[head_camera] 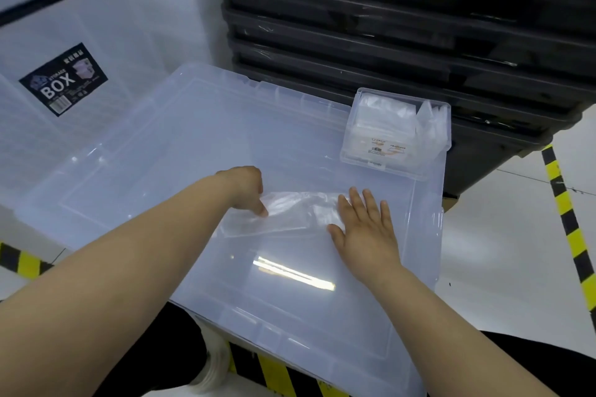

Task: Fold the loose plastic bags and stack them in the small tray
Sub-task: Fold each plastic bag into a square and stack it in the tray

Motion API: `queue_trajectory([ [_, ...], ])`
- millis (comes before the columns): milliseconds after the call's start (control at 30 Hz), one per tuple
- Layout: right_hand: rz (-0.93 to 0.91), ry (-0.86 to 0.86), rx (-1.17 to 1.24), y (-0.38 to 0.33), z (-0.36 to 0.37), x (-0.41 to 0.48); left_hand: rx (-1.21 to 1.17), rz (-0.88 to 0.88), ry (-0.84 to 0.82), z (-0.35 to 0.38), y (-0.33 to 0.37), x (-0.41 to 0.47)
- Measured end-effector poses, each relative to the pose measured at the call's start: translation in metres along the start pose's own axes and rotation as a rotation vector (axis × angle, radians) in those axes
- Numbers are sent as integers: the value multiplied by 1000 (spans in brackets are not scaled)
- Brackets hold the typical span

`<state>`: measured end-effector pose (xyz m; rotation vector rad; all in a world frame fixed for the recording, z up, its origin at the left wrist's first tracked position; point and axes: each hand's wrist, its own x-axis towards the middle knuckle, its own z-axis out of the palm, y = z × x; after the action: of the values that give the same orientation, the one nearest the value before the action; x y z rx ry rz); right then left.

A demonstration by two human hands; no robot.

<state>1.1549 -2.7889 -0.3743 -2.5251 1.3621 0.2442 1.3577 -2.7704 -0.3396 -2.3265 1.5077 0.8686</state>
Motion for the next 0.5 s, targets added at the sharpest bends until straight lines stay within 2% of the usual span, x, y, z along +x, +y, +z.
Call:
queue_trajectory([
  [167,2,61,6,1,0,-1,61,-14,-84,1,-1,-9],
  [300,-22,169,27,2,0,-1,4,-9,-9,8,-6,-15],
  [400,-53,354,126,-1,5,3,-160,18,49,12,-11,-24],
  [500,-110,488,88,-7,5,6,-399,56,70,14,-17,-38],
])
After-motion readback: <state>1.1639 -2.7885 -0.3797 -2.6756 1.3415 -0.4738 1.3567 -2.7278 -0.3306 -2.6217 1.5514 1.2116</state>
